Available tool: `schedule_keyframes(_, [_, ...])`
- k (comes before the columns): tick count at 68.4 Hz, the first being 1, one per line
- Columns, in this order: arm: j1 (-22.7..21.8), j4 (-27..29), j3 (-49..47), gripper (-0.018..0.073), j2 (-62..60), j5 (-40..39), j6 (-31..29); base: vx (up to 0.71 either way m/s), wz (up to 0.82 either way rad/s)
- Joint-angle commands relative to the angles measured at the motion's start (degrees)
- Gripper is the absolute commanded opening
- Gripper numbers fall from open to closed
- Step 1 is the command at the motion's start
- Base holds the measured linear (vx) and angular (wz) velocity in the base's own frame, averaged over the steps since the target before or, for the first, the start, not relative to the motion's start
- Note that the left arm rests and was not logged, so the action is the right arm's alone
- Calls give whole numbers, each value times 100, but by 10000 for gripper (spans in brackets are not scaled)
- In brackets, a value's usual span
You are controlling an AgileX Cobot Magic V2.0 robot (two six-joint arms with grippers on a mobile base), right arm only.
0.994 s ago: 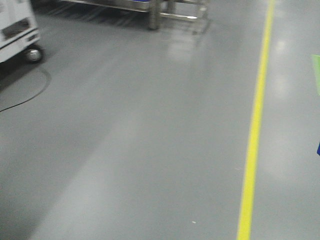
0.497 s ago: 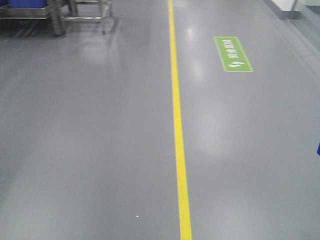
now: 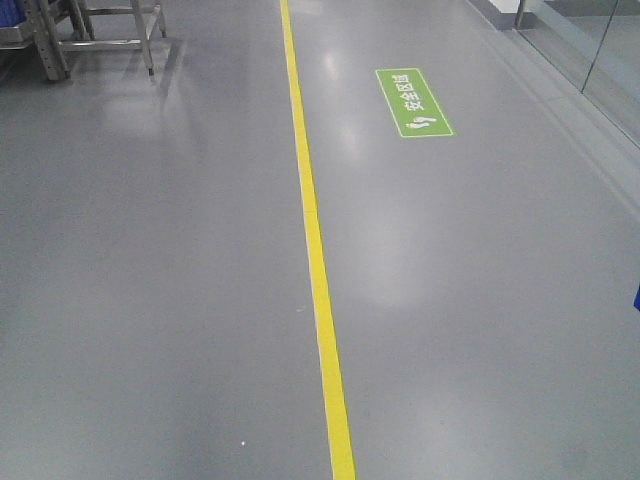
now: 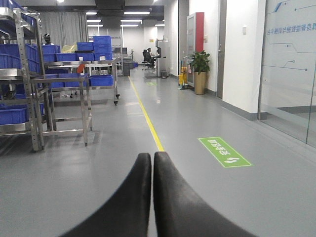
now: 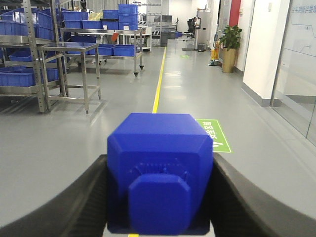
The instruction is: Pour parts from conveyor to right shelf
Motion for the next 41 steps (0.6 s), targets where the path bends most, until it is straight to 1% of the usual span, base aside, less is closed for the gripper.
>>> schedule_keyframes(1, [-15,-1,-158,-5,53,-466,-55,7,-6])
schedule_keyframes(23, [-15,-1,-158,-5,53,-466,-55,11,-9])
schedule_keyframes(41, [-15,-1,-158,-5,53,-466,-55,21,-2])
